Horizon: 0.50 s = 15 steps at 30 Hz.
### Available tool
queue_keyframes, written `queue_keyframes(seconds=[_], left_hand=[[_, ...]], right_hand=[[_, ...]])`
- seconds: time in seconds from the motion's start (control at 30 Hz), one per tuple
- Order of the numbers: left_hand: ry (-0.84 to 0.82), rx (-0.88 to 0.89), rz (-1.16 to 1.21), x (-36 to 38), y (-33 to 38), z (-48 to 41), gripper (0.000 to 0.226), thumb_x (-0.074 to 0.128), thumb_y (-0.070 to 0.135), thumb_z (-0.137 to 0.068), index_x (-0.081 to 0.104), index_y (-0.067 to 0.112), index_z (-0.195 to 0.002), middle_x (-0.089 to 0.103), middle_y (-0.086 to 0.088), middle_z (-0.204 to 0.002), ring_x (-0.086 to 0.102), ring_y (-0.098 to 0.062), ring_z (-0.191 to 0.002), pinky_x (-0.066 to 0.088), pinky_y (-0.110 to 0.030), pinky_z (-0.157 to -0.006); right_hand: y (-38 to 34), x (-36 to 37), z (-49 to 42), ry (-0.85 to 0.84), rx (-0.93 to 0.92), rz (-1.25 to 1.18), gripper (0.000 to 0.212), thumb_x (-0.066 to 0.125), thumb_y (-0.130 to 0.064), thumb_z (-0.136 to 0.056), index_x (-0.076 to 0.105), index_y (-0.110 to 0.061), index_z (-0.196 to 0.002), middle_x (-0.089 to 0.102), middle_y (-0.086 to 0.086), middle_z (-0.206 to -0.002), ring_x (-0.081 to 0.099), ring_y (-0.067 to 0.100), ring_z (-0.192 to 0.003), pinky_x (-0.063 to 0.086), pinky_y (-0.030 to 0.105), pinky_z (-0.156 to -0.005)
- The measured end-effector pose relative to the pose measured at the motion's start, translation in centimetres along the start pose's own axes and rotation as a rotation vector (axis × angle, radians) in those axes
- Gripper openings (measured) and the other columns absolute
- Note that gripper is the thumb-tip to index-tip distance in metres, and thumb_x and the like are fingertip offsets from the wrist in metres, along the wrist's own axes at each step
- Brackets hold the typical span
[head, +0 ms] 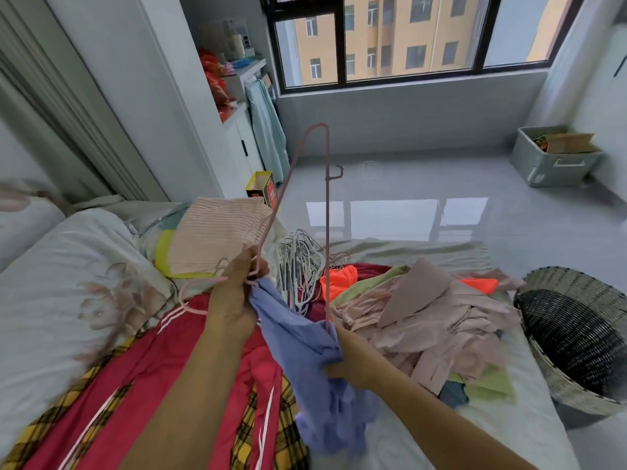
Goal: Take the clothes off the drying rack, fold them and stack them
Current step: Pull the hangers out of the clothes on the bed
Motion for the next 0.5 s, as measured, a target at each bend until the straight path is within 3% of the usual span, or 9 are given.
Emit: queue_keyframes(seconds=[0.03,0.07,0.13,0.2,0.33,0.4,0.5], left_hand=[[-0.072,-0.006,-0.069,0.7,0.7,0.0,0.009,0.065,0.016,-0.075,0.074,0.017,-0.073,0.065,0.008,-0.058,0.059,-0.001,-0.052,0.048,-0.012,-0.053],[-0.125,0.007,-0.177,1.1,1.2,-0.1,0.012,0.066,0.012,-0.071,0.070,0.014,-0.082,0.064,0.008,-0.059,0.057,-0.003,-0.052,0.047,-0.012,-0.052],[-0.171,0.052,-0.401,1.4,2.0,-0.4,0.017,0.055,-0.002,-0.083,0.064,0.011,-0.092,0.061,0.008,-0.057,0.051,-0.006,-0.055,0.044,-0.012,-0.053],[-0.147,0.107,-0.458,1.6,3.0,-0.6,0.022,0.047,-0.004,-0.090,0.063,0.011,-0.093,0.058,0.008,-0.053,0.048,-0.007,-0.054,0.041,-0.014,-0.054],[-0.003,0.170,-0.088,2.2,6.9,-2.1,0.021,0.048,0.006,-0.094,0.066,0.014,-0.085,0.055,0.007,-0.050,0.049,-0.001,-0.046,0.041,-0.011,-0.045],[0.037,0.237,0.082,2.2,9.9,-2.6,0.034,0.049,0.010,-0.094,0.071,0.018,-0.070,0.053,0.006,-0.050,0.048,-0.003,-0.046,0.039,-0.013,-0.043],[0.061,0.406,0.050,0.1,14.4,-2.7,0.038,0.048,0.006,-0.093,0.070,0.020,-0.064,0.053,0.007,-0.051,0.046,-0.003,-0.046,0.033,-0.013,-0.041]], right_hand=[[0.7,-0.6,0.1,0.063,0.039,0.059,0.049,0.060,-0.019,-0.080,0.048,-0.009,-0.126,0.059,0.010,-0.119,0.055,0.030,-0.111,0.042,0.044,-0.098],[1.4,-1.3,0.3,0.127,0.091,0.075,0.042,0.055,-0.018,-0.083,0.051,-0.011,-0.124,0.060,0.009,-0.118,0.056,0.031,-0.110,0.045,0.038,-0.092],[2.7,-2.8,0.8,0.242,0.148,0.061,0.037,0.051,-0.017,-0.088,0.053,-0.016,-0.125,0.061,0.005,-0.118,0.057,0.027,-0.109,0.045,0.032,-0.082],[2.8,-3.7,1.0,0.308,0.136,0.132,0.039,0.047,-0.018,-0.091,0.051,-0.022,-0.130,0.060,0.003,-0.123,0.057,0.025,-0.108,0.044,0.032,-0.081],[1.6,-1.4,0.4,0.196,0.088,0.362,0.040,0.044,-0.013,-0.089,0.048,-0.014,-0.128,0.044,0.010,-0.138,0.053,0.033,-0.110,0.045,0.038,-0.082],[1.6,-0.4,0.8,0.158,0.101,0.334,0.036,0.043,-0.012,-0.086,0.051,-0.014,-0.121,0.051,0.013,-0.131,0.056,0.034,-0.103,0.045,0.037,-0.078],[3.5,-3.7,1.7,0.253,0.262,0.170,0.032,0.044,-0.015,-0.091,0.051,-0.007,-0.121,0.061,0.013,-0.115,0.057,0.028,-0.100,0.043,0.032,-0.081]])
Point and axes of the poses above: each hand's wrist, its own z-axis away from the middle knuckle, its own x-axis out of the palm, y = z × x, the point moved 7 cm from there along -z, towards the middle knuckle
